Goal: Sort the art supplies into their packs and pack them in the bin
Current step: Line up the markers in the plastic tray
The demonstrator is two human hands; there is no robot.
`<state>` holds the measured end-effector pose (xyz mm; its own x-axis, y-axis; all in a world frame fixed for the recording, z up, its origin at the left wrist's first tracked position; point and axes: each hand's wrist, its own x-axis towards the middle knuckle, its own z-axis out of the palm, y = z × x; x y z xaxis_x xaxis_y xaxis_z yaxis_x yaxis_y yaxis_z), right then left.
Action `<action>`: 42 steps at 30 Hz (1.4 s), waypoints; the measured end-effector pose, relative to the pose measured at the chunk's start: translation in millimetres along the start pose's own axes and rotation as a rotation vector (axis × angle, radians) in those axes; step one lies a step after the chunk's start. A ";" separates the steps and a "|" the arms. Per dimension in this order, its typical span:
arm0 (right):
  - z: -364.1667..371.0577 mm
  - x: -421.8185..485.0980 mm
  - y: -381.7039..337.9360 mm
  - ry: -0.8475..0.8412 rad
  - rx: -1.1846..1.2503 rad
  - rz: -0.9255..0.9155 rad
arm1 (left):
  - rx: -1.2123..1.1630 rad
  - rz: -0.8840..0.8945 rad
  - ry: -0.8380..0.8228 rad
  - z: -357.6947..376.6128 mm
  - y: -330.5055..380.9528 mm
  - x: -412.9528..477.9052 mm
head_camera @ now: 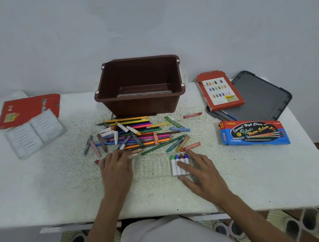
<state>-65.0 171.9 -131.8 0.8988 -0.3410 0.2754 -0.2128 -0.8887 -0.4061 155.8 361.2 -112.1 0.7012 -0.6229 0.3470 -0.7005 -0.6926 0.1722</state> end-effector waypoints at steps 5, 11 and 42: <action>2.0 0.0 0.8 0.011 -0.009 -0.010 | 0.043 0.019 -0.004 0.8 -11.8 -3.2; 2.0 0.2 1.0 0.006 -0.014 -0.003 | 0.045 0.023 0.029 4.8 -16.1 -3.4; 1.8 0.2 0.4 -0.005 -0.002 0.006 | -0.889 -0.204 -0.593 -13.2 71.0 19.3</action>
<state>-64.2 172.0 -133.5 0.8995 -0.3447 0.2686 -0.2189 -0.8873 -0.4059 117.9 304.8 -81.0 0.6005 -0.7680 -0.2229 -0.2422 -0.4403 0.8646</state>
